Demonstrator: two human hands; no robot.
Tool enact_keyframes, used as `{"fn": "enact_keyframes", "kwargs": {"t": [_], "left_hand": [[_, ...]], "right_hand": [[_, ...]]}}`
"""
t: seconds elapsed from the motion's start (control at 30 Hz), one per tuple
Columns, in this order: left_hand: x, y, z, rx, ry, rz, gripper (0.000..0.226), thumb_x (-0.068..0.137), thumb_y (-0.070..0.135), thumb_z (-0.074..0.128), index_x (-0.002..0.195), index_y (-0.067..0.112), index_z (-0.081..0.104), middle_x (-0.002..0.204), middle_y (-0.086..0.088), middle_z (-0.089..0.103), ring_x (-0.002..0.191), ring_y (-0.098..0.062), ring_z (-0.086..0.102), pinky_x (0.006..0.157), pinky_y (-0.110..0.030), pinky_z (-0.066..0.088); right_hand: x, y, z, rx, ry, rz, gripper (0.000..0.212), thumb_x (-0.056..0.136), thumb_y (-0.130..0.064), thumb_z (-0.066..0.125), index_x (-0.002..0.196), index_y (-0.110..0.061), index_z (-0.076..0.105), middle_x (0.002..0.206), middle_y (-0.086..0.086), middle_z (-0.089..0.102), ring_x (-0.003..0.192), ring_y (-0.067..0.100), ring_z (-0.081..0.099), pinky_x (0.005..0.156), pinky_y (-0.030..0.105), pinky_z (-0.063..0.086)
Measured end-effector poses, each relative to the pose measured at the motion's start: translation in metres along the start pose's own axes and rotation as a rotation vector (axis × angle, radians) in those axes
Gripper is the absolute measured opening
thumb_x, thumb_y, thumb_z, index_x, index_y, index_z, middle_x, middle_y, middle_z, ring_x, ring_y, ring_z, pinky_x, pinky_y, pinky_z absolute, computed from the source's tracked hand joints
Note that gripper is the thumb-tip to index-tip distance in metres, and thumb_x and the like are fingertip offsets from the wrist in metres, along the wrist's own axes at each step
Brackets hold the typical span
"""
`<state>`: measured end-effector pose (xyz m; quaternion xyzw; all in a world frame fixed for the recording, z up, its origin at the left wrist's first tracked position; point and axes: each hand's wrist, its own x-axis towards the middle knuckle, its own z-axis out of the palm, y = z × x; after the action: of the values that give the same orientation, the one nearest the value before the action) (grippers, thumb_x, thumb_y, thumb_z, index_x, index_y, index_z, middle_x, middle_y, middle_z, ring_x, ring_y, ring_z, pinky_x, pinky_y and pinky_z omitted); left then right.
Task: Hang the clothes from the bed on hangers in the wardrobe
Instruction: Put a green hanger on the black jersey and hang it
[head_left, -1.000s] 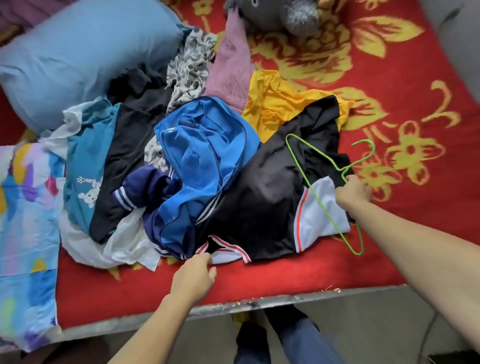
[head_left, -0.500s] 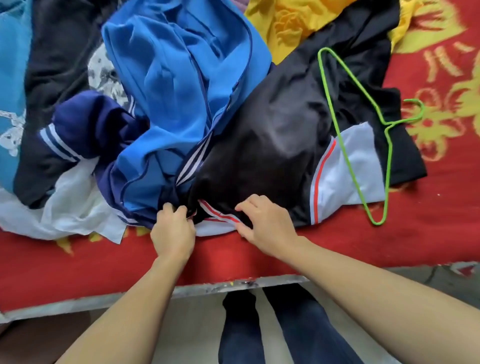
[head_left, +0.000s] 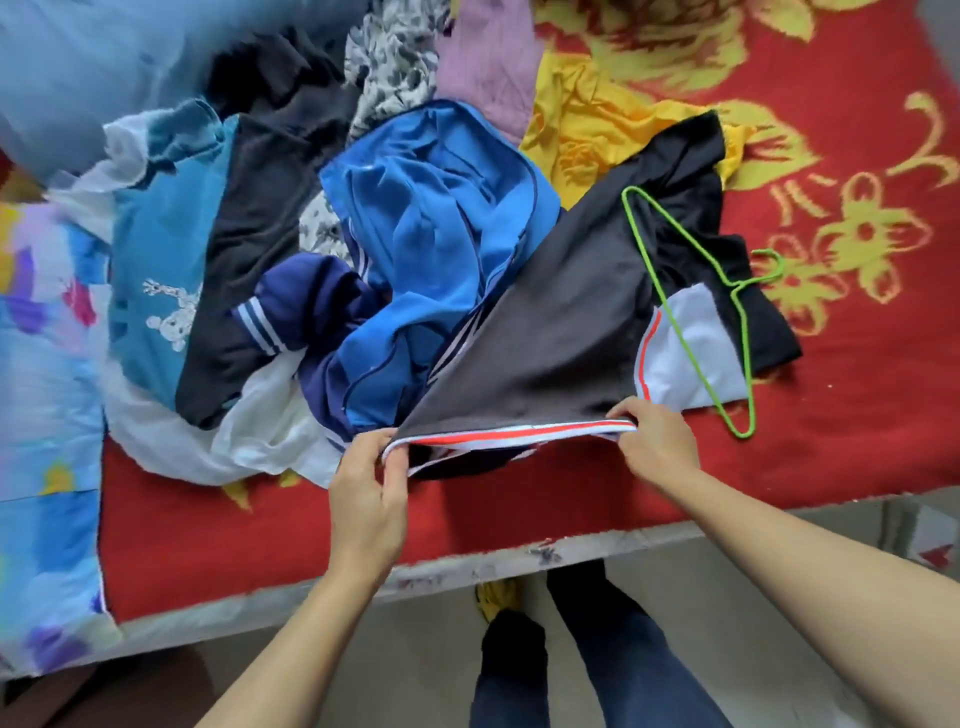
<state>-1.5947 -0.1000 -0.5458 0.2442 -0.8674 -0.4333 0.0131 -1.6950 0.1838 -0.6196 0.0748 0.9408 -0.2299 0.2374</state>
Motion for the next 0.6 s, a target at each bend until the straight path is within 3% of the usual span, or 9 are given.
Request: {"fn": "enact_keyframes", "kwargs": {"t": [0.07,0.13,0.27,0.4,0.5,0.6], "left_hand": [[0.010,0.036,-0.019,-0.177,0.037,-0.024,0.015,0.094,0.027,0.049,0.080,0.025,0.053,0.071,0.004,0.056,0.067,-0.011,0.054,0.067,-0.025,0.045],[0.028,0.078,-0.041,-0.293,0.120,-0.007,0.019,0.092,0.030,0.046,0.077,0.018,0.047,0.069,0.000,0.050,0.064,-0.016,0.050,0.065,-0.036,0.045],[0.052,0.169,-0.091,-0.349,0.284,0.140,0.023,0.098,0.019,0.047,0.081,0.005,0.048,0.071,0.000,0.048,0.068,-0.015,0.044,0.068,-0.036,0.039],[0.059,0.240,-0.150,-0.231,0.291,0.394,0.023,0.096,0.026,0.053,0.079,0.011,0.049,0.063,0.005,0.047,0.061,-0.017,0.043,0.063,-0.032,0.035],[0.052,0.287,-0.203,-0.010,0.248,0.572,0.028,0.086,0.035,0.068,0.081,0.012,0.053,0.054,0.003,0.050,0.051,-0.018,0.044,0.057,-0.032,0.031],[0.043,0.326,-0.257,0.168,0.201,0.691,0.034,0.070,0.046,0.074,0.084,0.020,0.056,0.054,0.000,0.057,0.052,-0.022,0.050,0.057,-0.032,0.039]], "right_hand": [[-0.018,-0.016,-0.043,0.137,0.093,-0.024,0.033,0.079,-0.003,0.057,0.099,-0.023,0.072,0.105,0.004,0.072,0.104,0.028,0.063,0.084,0.034,0.045],[-0.032,-0.044,-0.091,0.243,0.208,-0.088,0.028,0.082,-0.002,0.058,0.098,-0.018,0.074,0.101,0.005,0.073,0.101,0.027,0.065,0.085,0.034,0.046],[-0.055,-0.108,-0.193,0.469,0.345,-0.201,0.021,0.085,-0.002,0.056,0.090,-0.014,0.073,0.084,0.001,0.070,0.085,0.020,0.065,0.076,0.032,0.048],[-0.074,-0.152,-0.292,0.543,0.450,-0.269,0.016,0.089,-0.014,0.056,0.085,-0.017,0.071,0.080,0.002,0.066,0.080,0.017,0.057,0.071,0.032,0.043],[-0.093,-0.173,-0.361,0.558,0.493,-0.317,0.015,0.086,-0.019,0.059,0.073,-0.022,0.067,0.076,0.001,0.064,0.077,0.017,0.055,0.070,0.033,0.044],[-0.122,-0.192,-0.421,0.571,0.514,-0.360,0.015,0.083,-0.014,0.061,0.072,-0.021,0.069,0.074,0.003,0.065,0.071,0.016,0.056,0.066,0.030,0.044]]}}
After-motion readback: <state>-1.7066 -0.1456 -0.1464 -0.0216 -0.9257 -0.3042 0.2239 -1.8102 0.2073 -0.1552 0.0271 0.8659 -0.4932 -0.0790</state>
